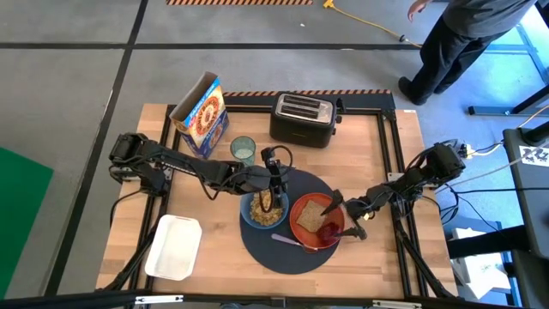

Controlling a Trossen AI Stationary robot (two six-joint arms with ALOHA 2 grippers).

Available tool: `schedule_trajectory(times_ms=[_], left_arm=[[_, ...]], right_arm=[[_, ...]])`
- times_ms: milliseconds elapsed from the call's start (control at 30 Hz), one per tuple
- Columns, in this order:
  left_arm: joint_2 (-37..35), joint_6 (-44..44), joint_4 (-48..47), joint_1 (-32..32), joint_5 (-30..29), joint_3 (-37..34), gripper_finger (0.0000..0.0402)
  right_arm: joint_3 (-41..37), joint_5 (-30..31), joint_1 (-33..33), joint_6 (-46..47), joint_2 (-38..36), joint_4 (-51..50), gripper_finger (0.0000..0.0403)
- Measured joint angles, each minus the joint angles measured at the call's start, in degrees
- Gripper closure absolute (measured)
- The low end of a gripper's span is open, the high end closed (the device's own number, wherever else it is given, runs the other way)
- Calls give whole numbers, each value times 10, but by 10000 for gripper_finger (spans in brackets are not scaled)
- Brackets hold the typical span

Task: Arrange a breakfast setting
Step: Put the red apple on the orange plate

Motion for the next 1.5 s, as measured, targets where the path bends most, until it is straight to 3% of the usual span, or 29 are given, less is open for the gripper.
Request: schedule_trajectory(times_ms=[433, 567, 867, 1133, 1300, 1500], left_arm=[[0, 0, -9, 0, 1, 0, 255], [0, -1, -28, 2, 25, 0, 255], [0, -4, -44, 9, 22, 0, 255], [0, -3, -55, 9, 7, 0, 255], [0, 13, -60, 8, -1, 0, 255], [0, 48, -80, 7, -7, 0, 255]], right_arm=[[7, 27, -14, 43, -33, 10, 17], [32, 11, -37, 65, -33, -57, 17], [173, -12, -38, 22, -74, -376, 17], [320, 76, -38, -45, -187, -734, 17], [409, 121, -34, -40, -204, -956, 20], [475, 120, 25, -6, -163, -1058, 71]])
